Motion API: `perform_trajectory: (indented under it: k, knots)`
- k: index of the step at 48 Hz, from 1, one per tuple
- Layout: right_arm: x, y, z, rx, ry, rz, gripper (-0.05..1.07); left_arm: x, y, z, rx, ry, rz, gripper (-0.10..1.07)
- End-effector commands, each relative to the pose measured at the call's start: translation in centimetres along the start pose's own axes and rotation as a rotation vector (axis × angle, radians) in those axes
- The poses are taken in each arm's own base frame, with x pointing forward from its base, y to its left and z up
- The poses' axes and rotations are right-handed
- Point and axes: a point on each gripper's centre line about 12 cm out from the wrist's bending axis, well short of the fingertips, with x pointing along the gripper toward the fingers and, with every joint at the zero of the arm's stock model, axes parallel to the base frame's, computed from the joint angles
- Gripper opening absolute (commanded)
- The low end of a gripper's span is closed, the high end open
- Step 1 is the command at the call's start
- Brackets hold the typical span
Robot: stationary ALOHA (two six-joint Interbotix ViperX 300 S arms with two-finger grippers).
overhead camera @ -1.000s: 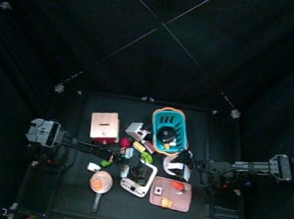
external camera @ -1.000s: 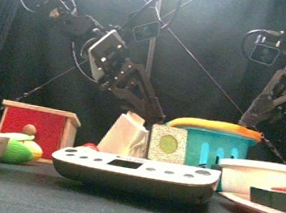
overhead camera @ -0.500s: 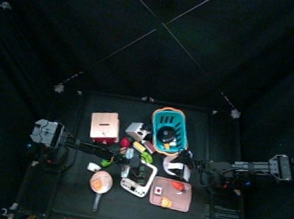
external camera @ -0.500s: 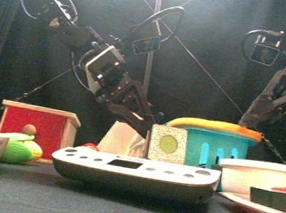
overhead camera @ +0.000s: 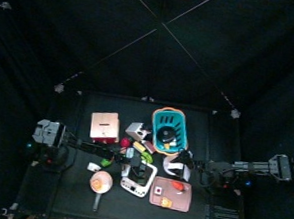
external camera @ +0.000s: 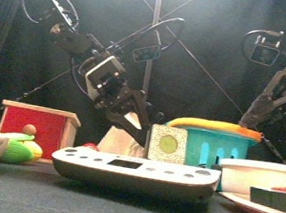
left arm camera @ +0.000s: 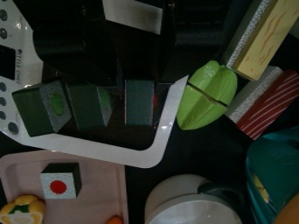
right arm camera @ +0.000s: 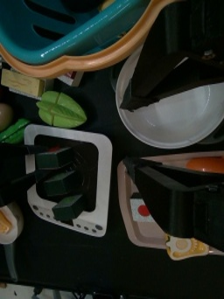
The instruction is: Grab piece of green sushi off stove
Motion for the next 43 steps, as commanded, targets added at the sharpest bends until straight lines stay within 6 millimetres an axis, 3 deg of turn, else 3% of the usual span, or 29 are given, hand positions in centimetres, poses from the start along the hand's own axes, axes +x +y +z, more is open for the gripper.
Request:
perform_trajectory:
  k: [1,14,23,43]
  knots:
    - [-0.1,0.2,0.8,0.002,-0.025,0.010,0.84,-0.2,0.4,1.5,-0.002,-0.045,0.008,0.69]
    - [-0.1,0.2,0.8,0.001,-0.026,0.008,0.84,-0.7,0.6,2.4,0.000,-0.071,0.012,0.54]
    - [-0.1,0.2,0.7,0.002,-0.024,0.009,0.84,-1.6,0.7,4.0,0.001,-0.118,0.016,0.53]
    - [-0.1,0.2,0.7,0.000,-0.024,0.009,0.84,-1.6,0.5,5.1,0.009,-0.190,0.006,0.53]
